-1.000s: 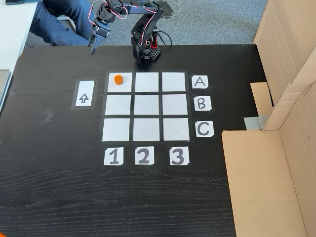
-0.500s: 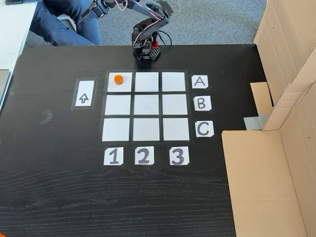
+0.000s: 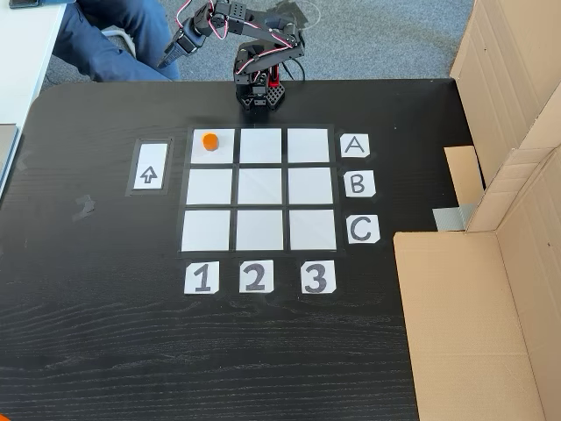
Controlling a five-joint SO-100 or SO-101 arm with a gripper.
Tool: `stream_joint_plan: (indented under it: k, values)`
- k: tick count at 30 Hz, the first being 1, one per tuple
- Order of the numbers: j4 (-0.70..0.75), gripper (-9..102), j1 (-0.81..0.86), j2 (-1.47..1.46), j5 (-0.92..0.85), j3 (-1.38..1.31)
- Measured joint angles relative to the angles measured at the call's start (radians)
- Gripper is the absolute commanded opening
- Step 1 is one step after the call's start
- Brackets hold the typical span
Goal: Pick up the round, orange token and place it in the grid on square A1.
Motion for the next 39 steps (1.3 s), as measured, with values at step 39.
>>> stream_joint_plan:
  k: [39]
  values:
    - [0.186, 28, 0.000, 0.156, -0.086, 0.273]
